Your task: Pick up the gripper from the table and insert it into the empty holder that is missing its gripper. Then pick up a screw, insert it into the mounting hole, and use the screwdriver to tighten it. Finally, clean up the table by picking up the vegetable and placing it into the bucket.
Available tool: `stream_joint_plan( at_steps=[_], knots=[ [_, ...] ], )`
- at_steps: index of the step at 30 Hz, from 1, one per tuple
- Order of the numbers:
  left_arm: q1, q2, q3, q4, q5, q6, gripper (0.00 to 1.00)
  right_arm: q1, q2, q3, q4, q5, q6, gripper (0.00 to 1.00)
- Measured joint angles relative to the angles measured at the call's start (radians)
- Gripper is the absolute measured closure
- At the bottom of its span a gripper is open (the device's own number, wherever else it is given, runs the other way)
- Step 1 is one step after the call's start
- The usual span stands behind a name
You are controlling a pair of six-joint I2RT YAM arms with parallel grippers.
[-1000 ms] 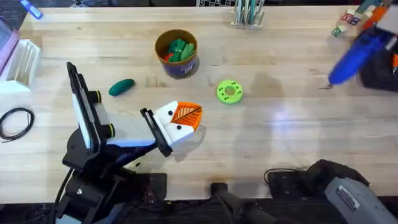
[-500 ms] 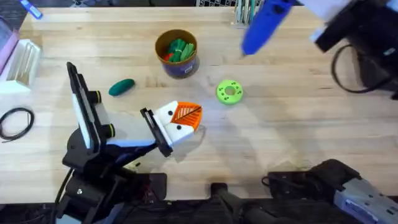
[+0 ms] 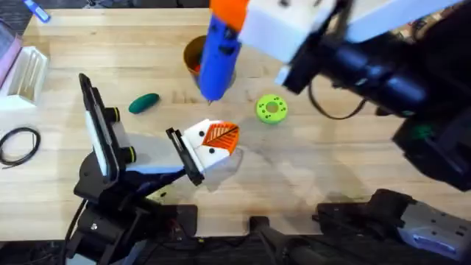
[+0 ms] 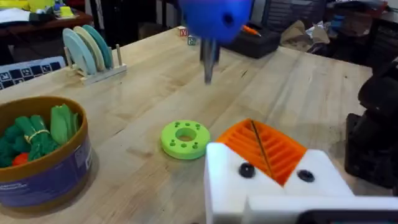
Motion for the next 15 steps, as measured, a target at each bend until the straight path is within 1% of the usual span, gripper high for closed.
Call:
stream_joint_plan(
  at_steps=[4, 9, 15],
  knots=[
    [0.000, 0.000, 0.000, 0.000, 0.000, 0.000, 0.992, 0.028, 0.030, -0.005, -0.001, -0.015, -0.021, 0.981],
    [0.000, 0.000, 0.000, 0.000, 0.000, 0.000, 0.992, 0.034, 0.030, -0.006, 0.003, -0.070, -0.062, 0.981],
    [0.000, 0.000, 0.000, 0.000, 0.000, 0.000, 0.992, 0.057, 0.030, -0.006, -0.001, -0.089, -0.079, 0.981]
  ],
)
